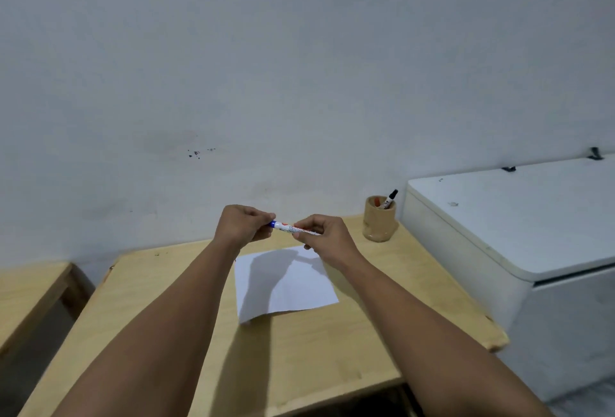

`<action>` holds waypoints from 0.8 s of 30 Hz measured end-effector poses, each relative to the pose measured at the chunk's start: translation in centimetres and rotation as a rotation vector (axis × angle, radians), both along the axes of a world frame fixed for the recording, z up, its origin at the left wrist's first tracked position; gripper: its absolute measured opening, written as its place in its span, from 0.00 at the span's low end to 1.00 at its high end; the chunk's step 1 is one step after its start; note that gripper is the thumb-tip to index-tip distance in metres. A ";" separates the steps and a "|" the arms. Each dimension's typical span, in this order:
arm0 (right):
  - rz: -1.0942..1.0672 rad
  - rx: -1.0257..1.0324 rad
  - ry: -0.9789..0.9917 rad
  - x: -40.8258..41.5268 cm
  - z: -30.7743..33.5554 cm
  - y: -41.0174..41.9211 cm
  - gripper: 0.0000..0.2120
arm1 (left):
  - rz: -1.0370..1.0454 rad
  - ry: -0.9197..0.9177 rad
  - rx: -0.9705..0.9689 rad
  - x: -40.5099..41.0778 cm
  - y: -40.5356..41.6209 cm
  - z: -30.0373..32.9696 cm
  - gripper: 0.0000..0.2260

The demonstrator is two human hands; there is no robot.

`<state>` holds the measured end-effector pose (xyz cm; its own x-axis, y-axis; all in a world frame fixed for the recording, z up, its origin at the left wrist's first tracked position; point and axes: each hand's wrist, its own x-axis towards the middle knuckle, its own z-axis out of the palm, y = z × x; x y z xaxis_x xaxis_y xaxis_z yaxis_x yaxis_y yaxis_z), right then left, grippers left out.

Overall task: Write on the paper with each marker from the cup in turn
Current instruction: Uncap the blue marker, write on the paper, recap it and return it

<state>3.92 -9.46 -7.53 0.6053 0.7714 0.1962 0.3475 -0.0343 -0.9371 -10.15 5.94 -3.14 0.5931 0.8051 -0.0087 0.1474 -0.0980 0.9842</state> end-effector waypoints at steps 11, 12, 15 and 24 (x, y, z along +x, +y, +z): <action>-0.453 -0.089 -0.223 16.2 7.1 -5.2 0.05 | -0.220 0.159 0.277 16.4 -5.1 1.4 0.22; -0.483 -0.109 -0.255 17.5 7.3 -5.3 0.06 | -0.249 0.219 0.331 17.5 -5.4 0.7 0.26; -0.454 -0.187 -0.295 20.2 7.2 -4.8 0.08 | -0.311 0.295 0.384 20.5 -6.5 -1.6 0.38; -0.282 -0.419 -0.300 22.1 4.2 -1.8 0.12 | -0.371 0.257 0.300 25.7 -7.5 -7.7 0.48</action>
<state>26.06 -11.31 -3.29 0.7637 0.6372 0.1038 0.5191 -0.5104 -0.6856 15.51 -1.54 -10.81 0.8471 0.5314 0.0068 0.2819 -0.4602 0.8419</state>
